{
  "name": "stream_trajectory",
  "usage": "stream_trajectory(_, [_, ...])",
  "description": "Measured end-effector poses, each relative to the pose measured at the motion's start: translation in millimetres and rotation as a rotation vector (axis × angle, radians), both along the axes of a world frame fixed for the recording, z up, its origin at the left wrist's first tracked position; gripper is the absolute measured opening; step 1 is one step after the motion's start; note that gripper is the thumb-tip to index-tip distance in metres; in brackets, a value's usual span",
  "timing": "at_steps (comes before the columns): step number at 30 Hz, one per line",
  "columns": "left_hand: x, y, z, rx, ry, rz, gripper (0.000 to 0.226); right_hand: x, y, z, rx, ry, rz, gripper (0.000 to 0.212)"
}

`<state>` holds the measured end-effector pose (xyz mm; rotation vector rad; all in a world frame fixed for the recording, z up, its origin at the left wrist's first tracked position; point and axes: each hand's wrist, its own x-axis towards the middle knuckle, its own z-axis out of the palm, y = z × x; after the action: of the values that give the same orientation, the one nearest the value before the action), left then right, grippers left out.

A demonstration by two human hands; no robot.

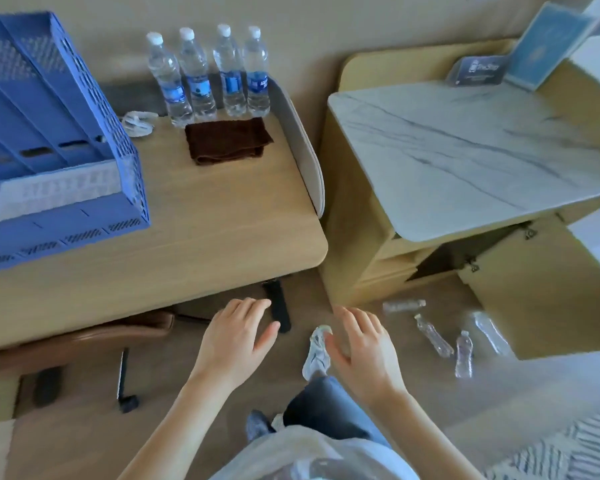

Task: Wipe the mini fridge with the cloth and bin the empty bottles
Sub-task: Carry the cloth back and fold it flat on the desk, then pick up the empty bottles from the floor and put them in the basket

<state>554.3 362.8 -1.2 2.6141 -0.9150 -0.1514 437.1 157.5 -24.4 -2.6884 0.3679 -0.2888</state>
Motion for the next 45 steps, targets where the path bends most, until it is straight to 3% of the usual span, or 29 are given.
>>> stream_trajectory(8, [-33.7,-36.8,30.8,-0.092,-0.035,-0.267,0.054,-87.7,-3.9,35.0,-0.030,-0.070,-0.311,0.034])
stream_trajectory(14, [-72.2,-94.7,51.2,-0.147,-0.067,-0.507,0.055,-164.7,-15.3,45.4,-0.078,-0.141,-0.584,0.036])
stream_trajectory(19, [-125.3,-140.7,52.0,-0.143,-0.123,-0.713,0.040,-236.1,-12.1,42.5,-0.070,-0.157,-0.800,0.037])
stream_trajectory(23, [-173.6,-153.9,38.2,-0.112,-0.113,-0.809,0.044,-292.7,0.7,26.4,-0.016,-0.104,-0.915,0.037])
stream_trajectory(27, [-220.8,-149.5,20.9,-0.046,-0.063,-0.845,0.046,-342.6,10.9,11.7,0.044,-0.023,-0.944,0.038])
stream_trajectory(34, [-272.5,-159.4,15.9,-0.025,-0.021,-0.815,0.049,-388.9,-7.3,11.8,0.035,-0.047,-0.909,0.039])
stream_trajectory(45, [-267.4,-217.2,12.5,0.011,-0.005,-0.801,0.046,-378.1,-72.3,7.5,-0.023,-0.097,-0.839,0.039])
